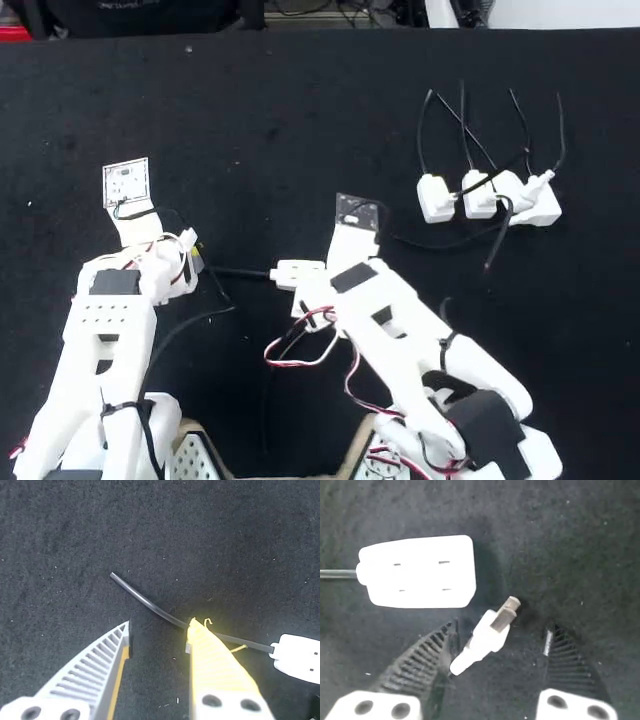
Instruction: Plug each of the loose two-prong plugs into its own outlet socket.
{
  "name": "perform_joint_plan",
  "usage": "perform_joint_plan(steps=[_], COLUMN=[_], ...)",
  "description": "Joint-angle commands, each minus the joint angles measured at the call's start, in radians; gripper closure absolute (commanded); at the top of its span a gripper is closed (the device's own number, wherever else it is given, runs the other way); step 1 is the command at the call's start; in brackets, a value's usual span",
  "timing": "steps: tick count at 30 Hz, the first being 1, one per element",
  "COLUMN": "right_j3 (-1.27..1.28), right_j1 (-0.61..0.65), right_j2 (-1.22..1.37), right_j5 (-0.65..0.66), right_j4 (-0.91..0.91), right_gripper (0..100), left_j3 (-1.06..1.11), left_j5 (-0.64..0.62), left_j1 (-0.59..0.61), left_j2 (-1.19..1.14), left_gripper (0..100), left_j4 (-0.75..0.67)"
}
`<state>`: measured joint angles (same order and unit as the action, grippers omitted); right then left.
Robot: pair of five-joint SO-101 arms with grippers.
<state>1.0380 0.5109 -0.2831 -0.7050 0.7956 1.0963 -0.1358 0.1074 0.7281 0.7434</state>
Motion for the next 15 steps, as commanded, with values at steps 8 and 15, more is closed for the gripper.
perform_joint_plan(steps=[8,15], right_j3=[0.001,-0.096], right_j1=[-0.253,-0.417], right_j2=[-0.199,-0.461], right_j5=[0.370,1.059], right_j4=[0.049,0.158], right_gripper=[98.3,98.8], left_j3=[-0.010,-0.010], left_j5=[0.002,0.002], left_j1=[0.012,0.012], left_j2=[0.026,0.026], left_gripper=[82,82], left_j4=[-0.015,-0.015])
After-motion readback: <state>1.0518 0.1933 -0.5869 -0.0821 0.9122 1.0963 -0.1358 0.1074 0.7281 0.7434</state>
